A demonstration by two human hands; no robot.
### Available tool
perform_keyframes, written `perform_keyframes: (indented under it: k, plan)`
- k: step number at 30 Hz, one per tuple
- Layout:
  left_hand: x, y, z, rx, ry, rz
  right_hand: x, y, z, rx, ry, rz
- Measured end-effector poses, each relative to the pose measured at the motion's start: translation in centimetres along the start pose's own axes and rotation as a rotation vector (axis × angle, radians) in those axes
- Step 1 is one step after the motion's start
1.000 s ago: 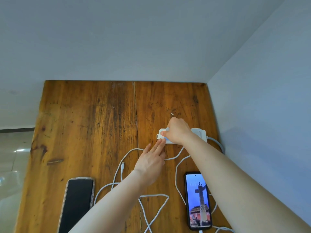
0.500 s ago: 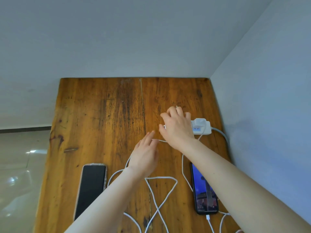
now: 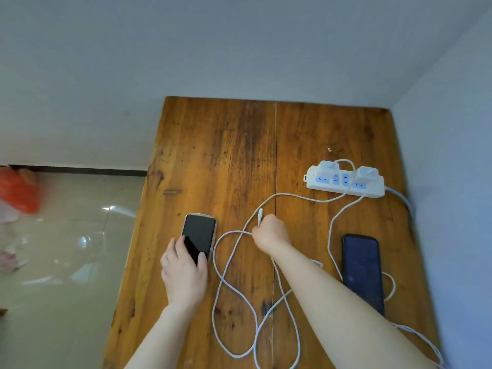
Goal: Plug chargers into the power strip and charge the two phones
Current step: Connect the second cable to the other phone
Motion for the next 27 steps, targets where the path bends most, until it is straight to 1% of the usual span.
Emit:
perform_keyframes:
  k: [2, 4, 8, 13, 18, 19, 23, 25, 27]
  plan:
    - [0.9, -0.2, -0.1, 0.028, 0.095, -0.022, -0.7, 0.7, -0.5, -0.007, 0.008, -0.013]
    - [1.5, -0.4, -0.3, 0.031, 0.15, -0.044, -1.5, 1.6, -1.4, 0.006, 0.017, -0.03]
    - [2.6, -0.9, -1.1, 0.027, 0.2, -0.022, -3.4, 2.7, -3.6, 0.048, 0.004, 0.002]
    - [2.5, -0.9, -1.5, 0.012, 0.233, -0.029, -5.3, 4.0, -7.3, 0.102, 0.072, 0.109]
    - [1.2, -0.2, -1.6, 0.096, 0.308, -0.099, -6.7, 5.1, -11.3, 0.125, 0.132, 0.12]
    - [0.9, 0.1, -2.0, 0.099, 0.302, -0.124, -6.9, 5.4, -12.1, 0.116, 0.148, 0.121]
    - [-0.3, 2.1, -3.9, 0.073, 0.187, -0.259, -7.3, 7.0, -14.7, 0.052, 0.212, 0.152]
    - [-0.6, 3.5, -5.1, 0.117, 0.231, -0.417, -7.2, 7.7, -16.1, 0.025, 0.25, 0.182]
    - [-1.2, 4.9, -6.8, 0.196, 0.331, -0.671, -7.0, 8.1, -17.7, -0.005, 0.299, 0.201]
Point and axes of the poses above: each hand's wrist, its own z-axis towards the middle knuckle, its own y-axis out of the back of the hand, x = y × z, the point moved 2 cm from there along z, towards the middle knuckle, and after that the axes turned 8 degrees about z, right-handed, at the moved point
